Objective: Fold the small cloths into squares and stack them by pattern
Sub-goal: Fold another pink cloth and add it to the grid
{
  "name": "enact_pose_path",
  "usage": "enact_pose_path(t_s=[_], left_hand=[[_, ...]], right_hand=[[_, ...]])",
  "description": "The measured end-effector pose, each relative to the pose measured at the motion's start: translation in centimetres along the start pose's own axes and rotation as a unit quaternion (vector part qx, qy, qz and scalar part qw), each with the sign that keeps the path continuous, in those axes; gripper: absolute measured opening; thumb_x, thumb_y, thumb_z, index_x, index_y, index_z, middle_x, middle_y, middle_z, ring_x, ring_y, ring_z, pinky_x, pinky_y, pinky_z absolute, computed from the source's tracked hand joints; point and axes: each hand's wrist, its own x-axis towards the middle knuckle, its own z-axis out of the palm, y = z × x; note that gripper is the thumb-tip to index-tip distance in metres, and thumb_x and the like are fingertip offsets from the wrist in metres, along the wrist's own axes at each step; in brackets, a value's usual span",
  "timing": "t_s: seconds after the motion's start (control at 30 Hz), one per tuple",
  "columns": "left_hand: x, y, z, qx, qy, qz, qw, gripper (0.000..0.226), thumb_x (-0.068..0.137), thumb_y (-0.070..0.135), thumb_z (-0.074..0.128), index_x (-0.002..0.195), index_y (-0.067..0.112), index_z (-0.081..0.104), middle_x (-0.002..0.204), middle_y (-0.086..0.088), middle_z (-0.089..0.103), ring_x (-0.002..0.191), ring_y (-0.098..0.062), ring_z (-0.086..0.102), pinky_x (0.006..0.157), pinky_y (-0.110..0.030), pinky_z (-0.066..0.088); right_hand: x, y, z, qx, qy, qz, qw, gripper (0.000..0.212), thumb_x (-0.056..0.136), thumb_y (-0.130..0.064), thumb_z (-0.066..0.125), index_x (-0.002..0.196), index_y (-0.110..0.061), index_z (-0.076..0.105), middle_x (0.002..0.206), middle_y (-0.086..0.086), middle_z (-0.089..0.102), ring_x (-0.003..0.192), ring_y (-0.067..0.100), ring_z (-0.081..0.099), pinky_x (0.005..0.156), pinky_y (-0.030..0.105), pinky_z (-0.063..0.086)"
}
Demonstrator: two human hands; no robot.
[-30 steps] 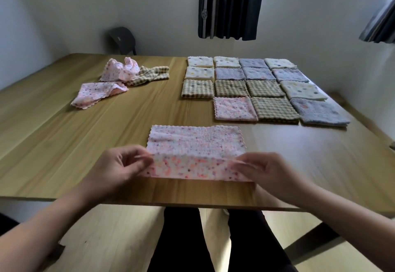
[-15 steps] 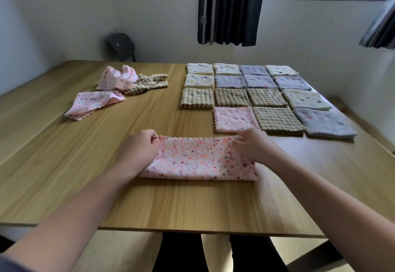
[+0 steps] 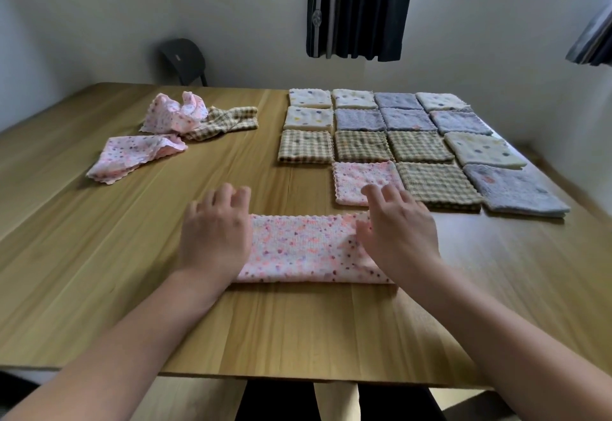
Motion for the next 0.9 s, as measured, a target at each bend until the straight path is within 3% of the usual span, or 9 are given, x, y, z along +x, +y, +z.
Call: enact_pose_path(t_s=[0.07, 0.13, 0.23, 0.37, 0.53, 0.6, 0.73, 0.83, 0.9], left_hand=[[-0.2, 0.2, 0.1, -0.091, -0.016, 0.090, 0.992, 0.047, 0.085, 0.029, 0.047, 0.128, 0.010, 0.054, 0.128, -0.012, 0.057, 0.118, -0.032, 0.054, 0.097, -0.047, 0.042], [-0.4, 0.7, -0.1, -0.174, -0.139, 0.121, 0.967, 0.070, 0.087, 0.051, 0.020, 0.148, 0.019, 0.032, 0.156, 0.000, 0.025, 0.147, -0.018, 0.017, 0.118, -0.040, 0.009], [-0.9, 0.5, 1.0, -0.150, -0.274, 0.137, 0.940, 0.084, 0.075, 0.066, -0.007, 0.152, 0.034, -0.004, 0.155, 0.012, -0.017, 0.145, -0.009, -0.018, 0.116, -0.032, -0.014], [-1.3, 0.2, 1.3, -0.117, -0.308, 0.134, 0.935, 0.101, 0.060, 0.083, -0.025, 0.150, 0.037, -0.014, 0.157, 0.011, -0.021, 0.144, -0.009, -0.022, 0.118, -0.037, -0.013], [-2.4, -0.6, 0.4, -0.085, -0.314, 0.071, 0.943, 0.100, 0.061, 0.075, -0.020, 0.151, 0.033, -0.010, 0.160, 0.006, -0.015, 0.147, -0.012, -0.013, 0.119, -0.036, -0.007], [-2.8, -1.0, -0.6, -0.057, -0.316, 0.044, 0.946, 0.103, 0.058, 0.070, -0.020, 0.153, 0.032, -0.006, 0.161, 0.004, -0.010, 0.148, -0.014, -0.007, 0.119, -0.035, 0.000], [-3.4, -2.1, -2.2, -0.005, -0.275, -0.009, 0.961, 0.102, 0.061, 0.068, -0.017, 0.149, 0.037, 0.026, 0.160, 0.001, 0.018, 0.144, -0.017, 0.023, 0.112, -0.038, 0.024], [-3.4, -3.1, -2.1, -0.016, -0.137, 0.016, 0.990, 0.065, 0.082, 0.059, 0.016, 0.091, 0.028, 0.073, 0.127, -0.008, 0.061, 0.114, -0.025, 0.059, 0.094, -0.050, 0.041], [-3.4, -3.7, -1.6, -0.046, -0.063, 0.037, 0.996, 0.047, 0.084, 0.051, 0.034, 0.059, 0.024, 0.064, 0.097, -0.004, 0.069, 0.091, -0.025, 0.066, 0.083, -0.047, 0.044]], right_hand=[[-0.7, -0.6, 0.1, 0.041, 0.031, -0.057, 0.997, 0.045, 0.092, -0.032, 0.054, 0.132, -0.013, 0.045, 0.131, 0.010, 0.051, 0.119, 0.029, 0.050, 0.095, 0.038, 0.042], [-1.7, -1.9, 0.0, 0.100, -0.055, -0.092, 0.989, 0.057, 0.098, -0.036, 0.043, 0.148, -0.014, 0.028, 0.156, 0.012, 0.026, 0.144, 0.030, 0.022, 0.116, 0.040, 0.022], [-2.9, -3.2, 0.8, 0.098, -0.225, -0.097, 0.965, 0.064, 0.100, -0.054, 0.019, 0.154, -0.029, -0.004, 0.161, 0.007, -0.014, 0.146, 0.027, -0.019, 0.120, 0.044, -0.008], [-3.1, -3.2, 1.4, 0.071, -0.247, -0.104, 0.961, 0.062, 0.098, -0.059, 0.013, 0.152, -0.037, -0.006, 0.161, 0.004, -0.015, 0.146, 0.026, -0.022, 0.119, 0.047, -0.011], [-3.0, -3.1, 0.8, 0.116, -0.163, -0.138, 0.970, 0.059, 0.094, -0.056, 0.009, 0.145, -0.036, 0.029, 0.160, 0.002, 0.016, 0.148, 0.023, 0.008, 0.119, 0.037, 0.009], [-3.1, -3.4, 0.3, 0.117, -0.128, -0.166, 0.971, 0.058, 0.091, -0.051, 0.010, 0.128, -0.034, 0.051, 0.140, -0.005, 0.043, 0.132, 0.017, 0.036, 0.104, 0.032, 0.027], [-2.6, -5.1, 0.7, 0.114, -0.114, -0.191, 0.968, 0.059, 0.090, -0.048, 0.012, 0.112, -0.030, 0.064, 0.116, -0.011, 0.056, 0.109, 0.014, 0.049, 0.089, 0.032, 0.035], [-0.8, -6.0, 1.4, 0.126, -0.115, -0.195, 0.966, 0.046, 0.097, -0.042, 0.024, 0.112, -0.027, 0.064, 0.122, -0.011, 0.059, 0.117, 0.014, 0.051, 0.102, 0.036, 0.030], [0.5, -6.1, 2.0, 0.128, -0.129, -0.199, 0.963, 0.039, 0.102, -0.038, 0.029, 0.125, -0.026, 0.059, 0.134, -0.011, 0.053, 0.131, 0.016, 0.041, 0.112, 0.040, 0.020]])
